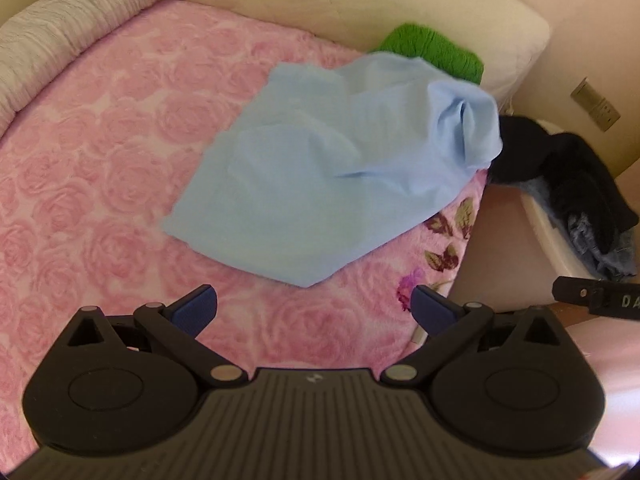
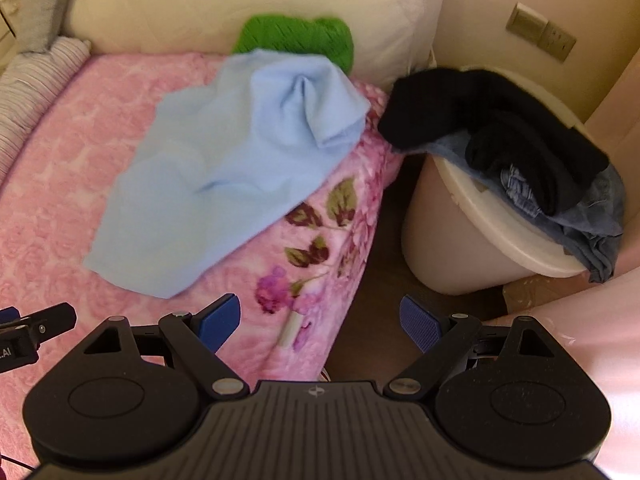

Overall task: Fold clothes
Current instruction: 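Reach both grippers to the light-blue sweatshirt and close on its fabric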

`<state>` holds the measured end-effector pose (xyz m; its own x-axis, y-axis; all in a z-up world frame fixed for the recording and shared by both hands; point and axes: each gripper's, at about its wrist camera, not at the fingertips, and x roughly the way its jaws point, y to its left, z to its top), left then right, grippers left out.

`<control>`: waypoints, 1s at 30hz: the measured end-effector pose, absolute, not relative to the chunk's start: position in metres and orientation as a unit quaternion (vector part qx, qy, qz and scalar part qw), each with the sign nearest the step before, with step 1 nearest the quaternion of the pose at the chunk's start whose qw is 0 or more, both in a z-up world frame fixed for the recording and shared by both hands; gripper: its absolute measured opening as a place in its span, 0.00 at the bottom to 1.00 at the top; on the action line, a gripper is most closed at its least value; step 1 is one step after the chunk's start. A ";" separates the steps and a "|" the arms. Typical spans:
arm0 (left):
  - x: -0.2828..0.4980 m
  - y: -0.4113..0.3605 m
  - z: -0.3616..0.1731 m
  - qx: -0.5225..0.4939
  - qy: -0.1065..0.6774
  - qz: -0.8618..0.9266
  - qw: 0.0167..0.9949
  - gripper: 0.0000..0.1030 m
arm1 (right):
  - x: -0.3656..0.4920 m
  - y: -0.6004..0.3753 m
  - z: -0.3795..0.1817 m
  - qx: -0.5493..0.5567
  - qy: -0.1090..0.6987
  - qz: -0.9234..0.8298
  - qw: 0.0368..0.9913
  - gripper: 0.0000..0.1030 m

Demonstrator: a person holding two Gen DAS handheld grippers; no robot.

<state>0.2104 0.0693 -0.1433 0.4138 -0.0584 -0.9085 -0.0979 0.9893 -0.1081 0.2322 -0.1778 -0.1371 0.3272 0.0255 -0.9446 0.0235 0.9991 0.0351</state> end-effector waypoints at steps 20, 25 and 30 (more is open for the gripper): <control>0.267 0.107 -0.307 -0.305 0.565 0.107 0.759 0.88 | 0.353 -0.232 -0.266 0.115 0.619 0.015 0.777 0.85; 0.273 0.127 -0.333 -0.395 0.541 0.160 0.725 0.89 | 0.383 -0.239 -0.278 0.134 0.583 0.018 0.801 0.85; 0.284 0.127 -0.355 -0.439 0.534 0.185 0.698 0.77 | 0.416 -0.244 -0.288 0.150 0.539 0.019 0.829 0.85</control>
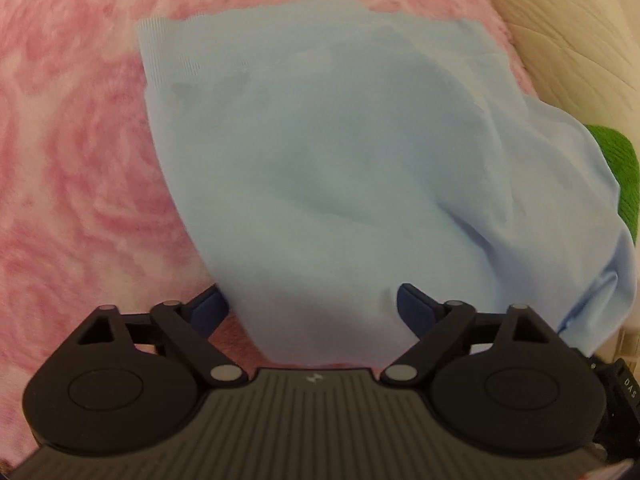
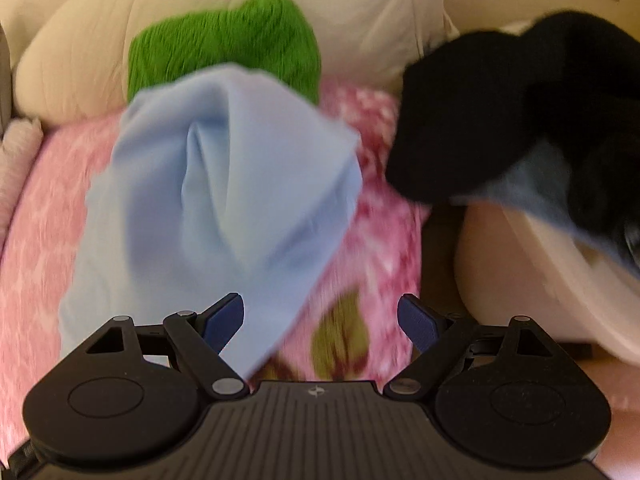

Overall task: Fold clothes
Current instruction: 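Reach both grippers to the light-blue sweatshirt and close on its fabric, then lift the sweatshirt with both grippers and drop it onto the open bed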

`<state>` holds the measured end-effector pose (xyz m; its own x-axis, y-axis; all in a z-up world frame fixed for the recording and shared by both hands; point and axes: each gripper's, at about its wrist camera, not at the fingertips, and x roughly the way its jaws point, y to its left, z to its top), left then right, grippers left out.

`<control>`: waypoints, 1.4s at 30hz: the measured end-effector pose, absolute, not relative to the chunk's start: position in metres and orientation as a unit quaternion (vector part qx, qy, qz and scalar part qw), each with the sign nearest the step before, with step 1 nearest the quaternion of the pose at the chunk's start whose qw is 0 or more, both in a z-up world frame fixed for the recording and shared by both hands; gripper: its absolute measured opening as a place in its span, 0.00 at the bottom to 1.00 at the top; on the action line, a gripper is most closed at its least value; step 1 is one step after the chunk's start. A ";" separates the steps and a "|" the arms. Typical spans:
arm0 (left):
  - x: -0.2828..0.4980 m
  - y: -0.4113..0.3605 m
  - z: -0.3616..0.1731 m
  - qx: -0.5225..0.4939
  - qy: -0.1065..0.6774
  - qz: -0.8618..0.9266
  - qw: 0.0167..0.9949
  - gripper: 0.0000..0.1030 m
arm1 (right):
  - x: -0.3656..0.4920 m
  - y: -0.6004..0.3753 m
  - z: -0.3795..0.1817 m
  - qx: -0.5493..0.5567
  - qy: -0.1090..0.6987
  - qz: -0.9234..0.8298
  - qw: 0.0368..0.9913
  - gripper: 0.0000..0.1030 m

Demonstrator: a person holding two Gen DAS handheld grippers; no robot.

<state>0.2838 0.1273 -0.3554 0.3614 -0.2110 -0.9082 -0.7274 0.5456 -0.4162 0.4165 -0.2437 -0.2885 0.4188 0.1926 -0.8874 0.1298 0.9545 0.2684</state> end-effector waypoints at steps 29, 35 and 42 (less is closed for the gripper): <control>0.181 0.189 -0.191 -0.421 0.315 0.195 0.828 0.04 | 0.340 -0.127 -0.135 0.083 0.442 0.368 0.814 0.20; 0.050 0.248 -0.106 -0.396 0.222 0.249 0.856 0.04 | 0.235 -0.030 -0.062 0.077 0.396 0.513 0.758 0.19; -0.118 0.313 -0.018 -0.344 0.189 0.307 0.867 0.04 | 0.106 0.071 -0.023 0.079 0.376 0.640 0.665 0.19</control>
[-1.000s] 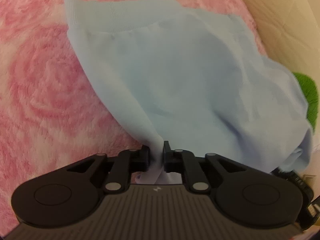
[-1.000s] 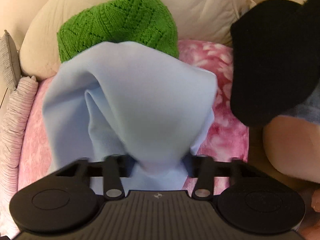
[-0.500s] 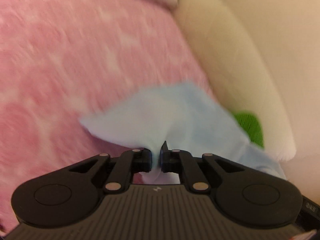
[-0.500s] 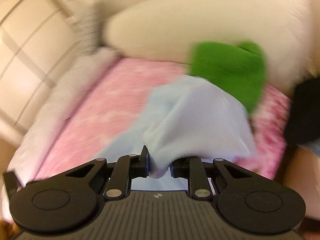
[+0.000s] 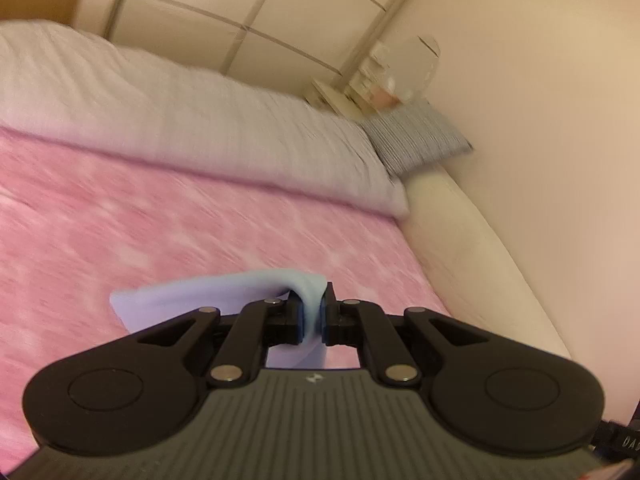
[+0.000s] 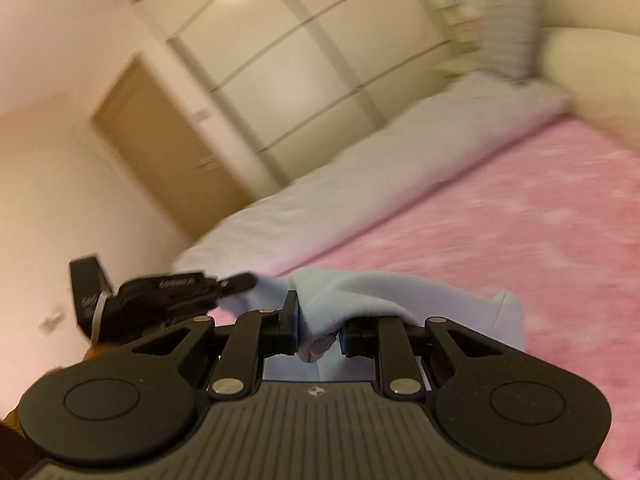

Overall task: Fold clothes
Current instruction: 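Lift the sweatshirt with both grippers and drop it onto the open bed, then move both open grippers toward the bunched sweatshirt on the bed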

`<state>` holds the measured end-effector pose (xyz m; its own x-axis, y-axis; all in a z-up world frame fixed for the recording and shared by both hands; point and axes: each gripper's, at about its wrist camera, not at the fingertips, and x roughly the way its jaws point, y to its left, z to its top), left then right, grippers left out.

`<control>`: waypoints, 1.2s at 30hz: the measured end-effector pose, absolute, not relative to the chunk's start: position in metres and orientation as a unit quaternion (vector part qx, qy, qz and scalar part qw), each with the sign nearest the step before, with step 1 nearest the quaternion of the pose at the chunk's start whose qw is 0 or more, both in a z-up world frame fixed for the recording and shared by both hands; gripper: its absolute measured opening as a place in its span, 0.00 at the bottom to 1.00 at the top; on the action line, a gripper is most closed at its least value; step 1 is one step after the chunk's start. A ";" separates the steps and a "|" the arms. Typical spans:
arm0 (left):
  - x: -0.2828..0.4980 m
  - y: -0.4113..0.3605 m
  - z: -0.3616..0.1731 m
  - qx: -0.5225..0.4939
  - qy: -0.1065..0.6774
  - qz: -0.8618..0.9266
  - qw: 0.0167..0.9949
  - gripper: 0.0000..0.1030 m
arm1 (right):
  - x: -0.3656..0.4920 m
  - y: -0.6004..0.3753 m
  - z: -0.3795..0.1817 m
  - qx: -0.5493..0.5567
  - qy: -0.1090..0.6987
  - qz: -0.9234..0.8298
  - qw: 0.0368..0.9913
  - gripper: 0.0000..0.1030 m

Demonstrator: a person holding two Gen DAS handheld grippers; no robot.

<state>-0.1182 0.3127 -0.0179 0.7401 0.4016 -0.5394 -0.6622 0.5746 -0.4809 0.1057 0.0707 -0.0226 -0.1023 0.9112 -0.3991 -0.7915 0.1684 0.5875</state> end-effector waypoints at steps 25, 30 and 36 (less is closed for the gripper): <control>-0.334 0.206 -0.114 -0.435 0.379 0.445 0.685 0.32 | -0.045 0.161 -0.088 -0.274 0.497 0.592 0.573 0.70; -0.295 0.168 -0.104 -0.401 0.394 0.440 0.700 0.37 | -0.027 0.126 -0.087 -0.276 0.489 0.604 0.566 0.70; -0.261 0.119 -0.092 -0.369 0.405 0.452 0.704 0.41 | -0.008 0.086 -0.088 -0.276 0.486 0.611 0.561 0.70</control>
<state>-0.2611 0.1193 -0.0924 0.2636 0.3379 -0.9035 -0.9350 0.3200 -0.1531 -0.0080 0.0861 -0.0884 -0.2195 0.4168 -0.8821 -0.9531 0.1016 0.2852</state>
